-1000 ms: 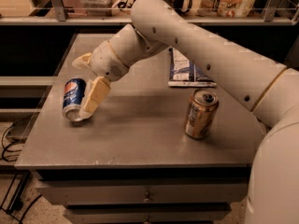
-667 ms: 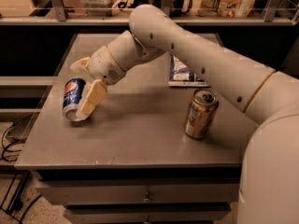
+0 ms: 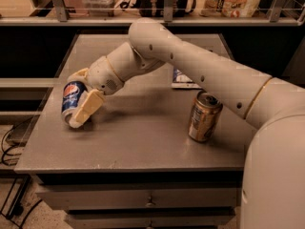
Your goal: Pick pepsi can
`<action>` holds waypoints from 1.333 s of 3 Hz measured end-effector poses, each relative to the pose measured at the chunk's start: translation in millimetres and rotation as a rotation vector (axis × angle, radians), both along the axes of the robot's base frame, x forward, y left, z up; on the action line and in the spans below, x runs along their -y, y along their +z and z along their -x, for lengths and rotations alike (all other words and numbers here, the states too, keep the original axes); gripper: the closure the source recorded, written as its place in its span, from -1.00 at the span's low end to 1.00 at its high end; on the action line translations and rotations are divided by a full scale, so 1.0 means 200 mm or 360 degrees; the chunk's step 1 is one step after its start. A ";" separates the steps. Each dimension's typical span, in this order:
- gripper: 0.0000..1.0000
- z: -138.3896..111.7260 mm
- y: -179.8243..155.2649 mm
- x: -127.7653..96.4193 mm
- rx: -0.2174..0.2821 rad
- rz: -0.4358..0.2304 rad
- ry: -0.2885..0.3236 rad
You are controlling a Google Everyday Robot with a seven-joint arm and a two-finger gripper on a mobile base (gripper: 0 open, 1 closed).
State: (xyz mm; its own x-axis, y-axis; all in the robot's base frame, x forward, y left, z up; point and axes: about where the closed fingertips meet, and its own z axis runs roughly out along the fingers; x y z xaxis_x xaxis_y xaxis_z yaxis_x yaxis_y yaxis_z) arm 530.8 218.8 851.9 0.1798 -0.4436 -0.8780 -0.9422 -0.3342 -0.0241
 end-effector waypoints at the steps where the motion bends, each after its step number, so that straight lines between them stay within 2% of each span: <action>1: -0.19 0.00 -0.01 0.01 -0.0010 0.0008 -0.0026; 2: 0.26 -0.01 0.02 0.05 0.0023 0.0020 -0.0058; 3: 0.74 -0.06 0.19 0.13 0.0158 0.0039 -0.0098; 4: 1.00 -0.14 0.46 0.25 0.0384 0.0087 -0.0177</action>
Offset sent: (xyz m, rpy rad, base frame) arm 0.0104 -0.0222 0.0154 -0.0215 -0.0440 -0.0718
